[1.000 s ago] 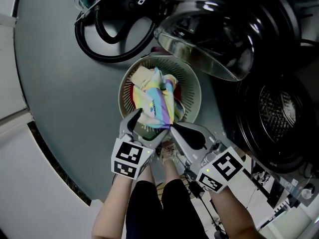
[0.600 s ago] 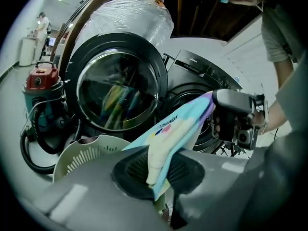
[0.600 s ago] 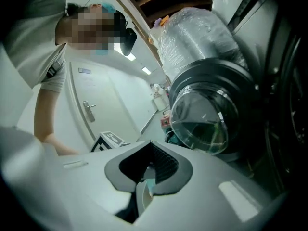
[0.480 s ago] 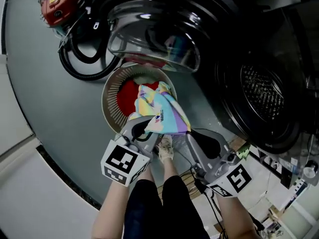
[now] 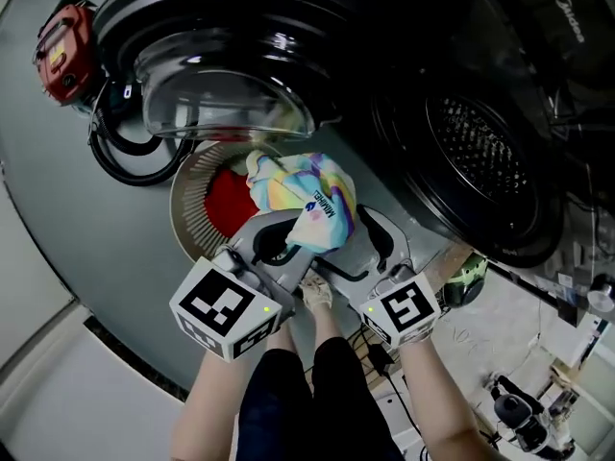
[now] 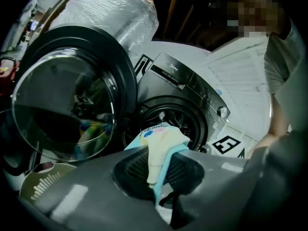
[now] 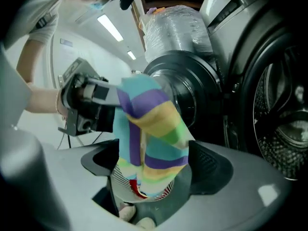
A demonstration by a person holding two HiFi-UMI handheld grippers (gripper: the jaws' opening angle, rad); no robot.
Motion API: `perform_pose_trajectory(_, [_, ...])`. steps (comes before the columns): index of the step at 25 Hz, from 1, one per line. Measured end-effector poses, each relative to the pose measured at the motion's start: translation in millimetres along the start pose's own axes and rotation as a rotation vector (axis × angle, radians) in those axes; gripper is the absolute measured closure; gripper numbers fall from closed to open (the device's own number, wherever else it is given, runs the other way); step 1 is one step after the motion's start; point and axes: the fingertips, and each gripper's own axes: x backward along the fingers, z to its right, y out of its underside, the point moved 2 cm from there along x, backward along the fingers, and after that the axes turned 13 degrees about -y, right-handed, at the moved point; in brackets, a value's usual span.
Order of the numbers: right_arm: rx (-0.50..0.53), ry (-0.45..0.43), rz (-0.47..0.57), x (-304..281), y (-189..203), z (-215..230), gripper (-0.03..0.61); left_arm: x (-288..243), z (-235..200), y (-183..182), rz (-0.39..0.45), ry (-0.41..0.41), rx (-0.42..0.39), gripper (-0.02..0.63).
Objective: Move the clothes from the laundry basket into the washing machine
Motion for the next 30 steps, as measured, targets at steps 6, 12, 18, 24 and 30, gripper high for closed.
perform_pose_trajectory(6, [-0.158, 0.059, 0.111, -21.4, 19.0, 32.8, 0.236, -25.0, 9.8, -13.2, 0.041, 0.103, 0.108, 0.584])
perform_pose_trajectory(12, [-0.228, 0.111, 0.175, -28.7, 27.3, 45.1, 0.532, -40.3, -4.2, -0.6, 0.056, 0.047, 0.138, 0.584])
perform_pose_trajectory(18, [-0.316, 0.239, 0.232, 8.3, 34.2, 77.4, 0.534, -62.1, -23.0, 24.8, -0.038, -0.055, 0.096, 0.436])
perform_pose_trajectory(24, [-0.341, 0.44, 0.281, 63.4, 41.1, 125.7, 0.534, -71.2, -8.7, 57.8, -0.122, -0.043, 0.13, 0.399])
perform_pose_trajectory(30, [-0.334, 0.672, 0.373, 118.6, 31.8, 172.6, 0.535, -82.3, 13.2, 70.8, -0.15, 0.009, 0.144, 0.474])
